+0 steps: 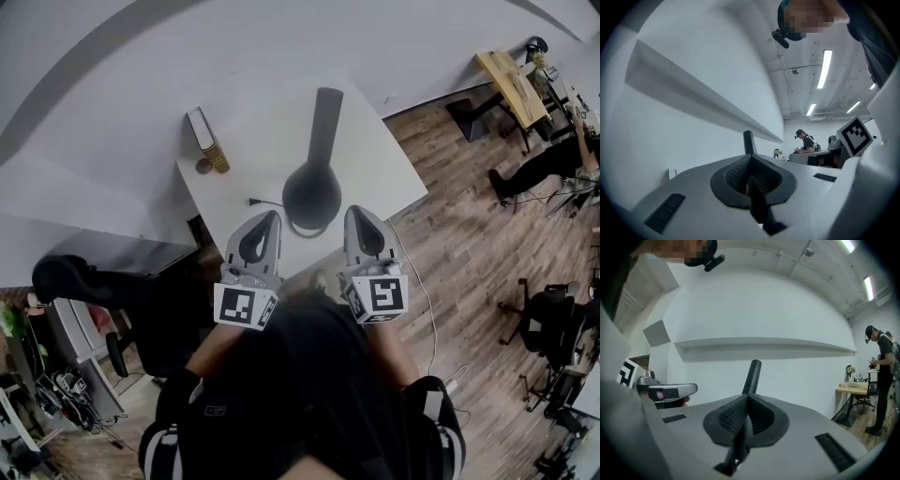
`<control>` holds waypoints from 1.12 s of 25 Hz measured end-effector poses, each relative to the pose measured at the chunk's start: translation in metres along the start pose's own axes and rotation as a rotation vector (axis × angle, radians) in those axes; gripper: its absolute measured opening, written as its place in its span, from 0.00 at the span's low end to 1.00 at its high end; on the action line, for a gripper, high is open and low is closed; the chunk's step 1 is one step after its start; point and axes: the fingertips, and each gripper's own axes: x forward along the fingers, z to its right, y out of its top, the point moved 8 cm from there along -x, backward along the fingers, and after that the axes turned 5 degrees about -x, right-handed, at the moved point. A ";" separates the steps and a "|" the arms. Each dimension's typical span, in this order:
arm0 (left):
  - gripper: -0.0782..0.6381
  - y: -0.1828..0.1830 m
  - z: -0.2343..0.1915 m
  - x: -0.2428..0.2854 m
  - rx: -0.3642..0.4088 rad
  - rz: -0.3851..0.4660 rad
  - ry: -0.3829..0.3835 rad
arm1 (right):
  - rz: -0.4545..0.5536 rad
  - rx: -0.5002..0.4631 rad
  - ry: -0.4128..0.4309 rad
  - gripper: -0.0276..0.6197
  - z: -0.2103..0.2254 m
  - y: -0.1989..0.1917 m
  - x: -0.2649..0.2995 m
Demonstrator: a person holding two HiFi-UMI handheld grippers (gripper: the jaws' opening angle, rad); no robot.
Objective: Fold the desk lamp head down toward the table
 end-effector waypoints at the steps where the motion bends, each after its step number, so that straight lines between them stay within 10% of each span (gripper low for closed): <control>1: 0.14 -0.003 0.001 -0.001 0.000 -0.004 0.010 | -0.008 0.005 0.000 0.06 0.000 -0.003 0.000; 28: 0.14 -0.014 0.012 -0.005 0.028 -0.026 0.008 | -0.036 0.027 0.023 0.06 -0.002 -0.022 -0.004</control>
